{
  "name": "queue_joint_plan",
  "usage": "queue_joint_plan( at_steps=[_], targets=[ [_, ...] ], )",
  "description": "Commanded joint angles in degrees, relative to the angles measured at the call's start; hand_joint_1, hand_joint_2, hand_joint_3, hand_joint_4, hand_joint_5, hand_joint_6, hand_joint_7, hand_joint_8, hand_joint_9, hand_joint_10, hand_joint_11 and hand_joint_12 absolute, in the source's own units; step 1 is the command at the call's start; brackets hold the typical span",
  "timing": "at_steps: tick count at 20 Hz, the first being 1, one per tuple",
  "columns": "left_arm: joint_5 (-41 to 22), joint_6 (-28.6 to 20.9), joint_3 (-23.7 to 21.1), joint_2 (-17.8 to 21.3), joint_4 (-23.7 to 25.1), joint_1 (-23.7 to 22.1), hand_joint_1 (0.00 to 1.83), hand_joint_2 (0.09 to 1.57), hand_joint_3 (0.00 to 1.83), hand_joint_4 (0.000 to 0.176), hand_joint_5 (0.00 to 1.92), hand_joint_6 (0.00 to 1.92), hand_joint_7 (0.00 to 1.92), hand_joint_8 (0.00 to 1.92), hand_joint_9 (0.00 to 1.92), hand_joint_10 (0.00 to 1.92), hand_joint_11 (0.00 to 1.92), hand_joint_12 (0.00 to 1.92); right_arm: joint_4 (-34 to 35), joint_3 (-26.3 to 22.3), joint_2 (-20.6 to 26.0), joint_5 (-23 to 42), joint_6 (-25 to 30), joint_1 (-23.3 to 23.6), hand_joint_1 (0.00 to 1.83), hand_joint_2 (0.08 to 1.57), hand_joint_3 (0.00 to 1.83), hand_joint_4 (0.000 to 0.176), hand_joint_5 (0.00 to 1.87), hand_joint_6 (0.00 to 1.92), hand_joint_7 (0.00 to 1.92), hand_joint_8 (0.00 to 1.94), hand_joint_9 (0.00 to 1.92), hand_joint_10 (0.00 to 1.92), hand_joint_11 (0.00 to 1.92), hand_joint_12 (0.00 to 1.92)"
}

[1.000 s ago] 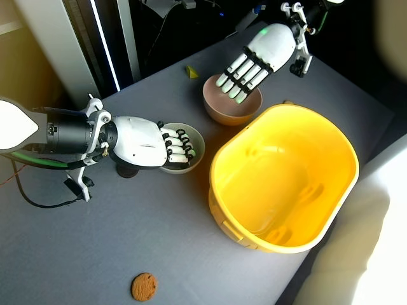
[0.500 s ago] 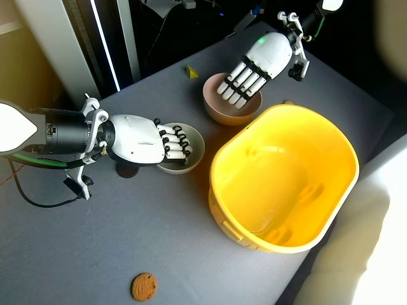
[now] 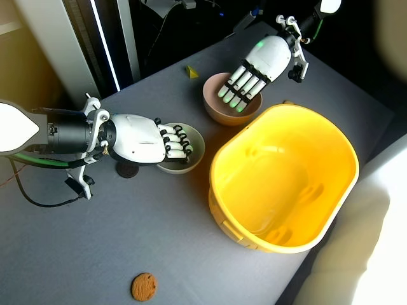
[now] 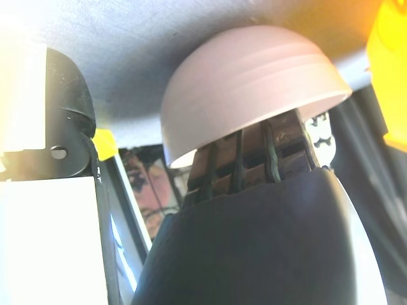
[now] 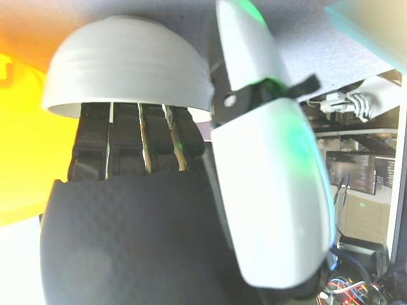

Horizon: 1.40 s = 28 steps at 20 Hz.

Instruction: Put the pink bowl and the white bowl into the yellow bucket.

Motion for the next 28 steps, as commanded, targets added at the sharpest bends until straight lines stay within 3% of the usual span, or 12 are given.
queue_joint_plan(
  at_steps=[1, 8, 9, 13, 17, 21, 22, 23, 24, 25, 26, 28],
  targets=[
    [-3.44, 0.16, -0.13, 0.03, -3.35, -0.1, 1.18, 0.98, 0.0, 0.0, 0.04, 0.0, 0.04, 0.0, 0.04, 0.01, 0.0, 0.36, 2.09, 0.11, 0.47, 3.4, 0.04, 0.01, 1.23, 1.09, 0.0, 0.0, 0.0, 0.0, 0.0, 0.0, 0.0, 0.0, 0.0, 0.51],
    [-3.34, 0.33, -0.09, -0.09, -3.35, -0.05, 1.2, 1.0, 0.0, 0.0, 0.04, 0.0, 0.03, 0.0, 0.02, 0.0, 0.0, 0.21, 2.08, 0.26, 0.49, 3.65, 0.03, 0.01, 1.21, 1.1, 0.0, 0.0, 0.0, 0.0, 0.0, 0.0, 0.0, 0.0, 0.0, 0.45],
    [-3.29, 0.36, -0.09, -0.13, -3.35, -0.06, 1.2, 0.99, 0.0, 0.0, 0.05, 0.0, 0.04, 0.0, 0.04, 0.01, 0.0, 0.31, 2.08, 0.32, 0.48, 3.84, 0.03, 0.01, 1.19, 1.08, 0.0, 0.0, 0.0, 0.0, 0.0, 0.0, 0.0, 0.0, 0.0, 0.64],
    [-3.16, 0.83, -0.1, -0.11, -3.35, 0.01, 1.16, 1.06, 0.02, 0.0, 0.1, 0.01, 0.12, 0.01, 0.11, 0.02, 0.0, 0.44, 2.08, 0.32, 0.49, 4.31, 0.07, -0.1, 1.21, 1.1, 0.0, 0.0, 0.0, 0.0, 0.0, 0.0, 0.0, 0.0, 0.0, 0.64],
    [-3.05, 0.89, -0.14, -0.13, -3.35, 0.02, 1.11, 1.17, 0.01, 0.0, 0.38, 0.04, 0.45, 0.03, 0.43, 0.08, 0.0, 1.2, 2.08, 0.32, 0.49, 4.32, 0.07, -0.12, 1.18, 1.13, 0.01, 0.0, 0.2, 0.04, 0.18, 0.03, 0.18, 0.06, 0.0, 1.02],
    [-3.05, 0.96, -0.38, -0.06, -3.35, 0.04, 1.18, 1.2, 0.0, 0.0, 0.76, 0.05, 0.84, 0.03, 0.83, 0.08, 0.35, 1.08, 2.08, 0.32, 0.49, 4.56, 0.07, -0.11, 1.16, 1.18, 0.0, 0.0, 0.53, 0.07, 0.58, 0.04, 0.48, 0.18, 0.0, 1.39],
    [-3.05, 0.96, -0.38, -0.07, -3.35, 0.05, 1.13, 1.18, 0.05, 0.0, 0.79, 1.01, 0.94, 0.02, 0.93, 0.06, 0.51, 0.95, 2.08, 0.32, 0.49, 4.56, 0.07, -0.11, 1.17, 1.21, 0.01, 0.0, 0.61, 0.08, 0.67, 0.05, 0.56, 0.21, 0.03, 1.46],
    [-3.05, 0.96, -0.38, -0.07, -3.35, 0.05, 1.19, 1.17, 0.0, 0.0, 0.82, 1.2, 0.98, 0.76, 1.07, 0.07, 0.66, 0.86, 2.08, 0.32, 0.49, 4.56, 0.07, -0.11, 1.17, 1.21, 0.0, 0.0, 0.72, 0.1, 0.8, 0.08, 0.69, 0.25, 0.16, 1.44],
    [-3.05, 0.96, -0.39, -0.07, -3.35, 0.05, 1.33, 1.13, 0.0, 0.0, 0.86, 1.19, 0.99, 0.89, 0.96, 0.87, 0.72, 0.88, 2.08, 0.32, 0.49, 4.56, 0.07, -0.1, 1.18, 1.19, 0.0, 0.0, 0.76, 1.03, 0.9, 0.89, 0.82, 0.3, 0.33, 1.41],
    [-3.05, 0.96, -0.39, -0.07, -3.35, 0.06, 1.36, 1.15, 0.0, 0.0, 0.82, 1.24, 0.94, 1.01, 0.88, 1.11, 0.69, 0.95, 2.08, 0.32, 0.49, 4.59, 0.07, -0.09, 1.18, 1.2, 0.0, 0.0, 0.73, 1.27, 0.88, 1.14, 0.87, 0.34, 0.39, 1.41],
    [-3.05, 0.96, -0.4, -0.08, -3.35, 0.07, 1.36, 1.14, 0.0, 0.0, 0.85, 1.2, 0.96, 0.97, 0.88, 1.16, 0.71, 0.99, 2.08, 0.32, 0.49, 4.62, 0.07, -0.09, 1.32, 1.17, 0.0, 0.0, 0.78, 1.21, 0.93, 1.09, 0.8, 1.14, 0.48, 1.42],
    [-3.06, 0.96, -0.43, -0.08, -3.35, 0.07, 1.37, 1.12, 0.0, 0.0, 0.87, 1.14, 1.02, 0.9, 0.9, 1.14, 0.72, 1.04, 2.08, 0.32, 0.49, 4.64, 0.07, -0.09, 1.37, 1.11, 0.0, 0.0, 0.92, 0.98, 0.99, 1.03, 0.91, 1.16, 0.65, 1.33]
  ],
)
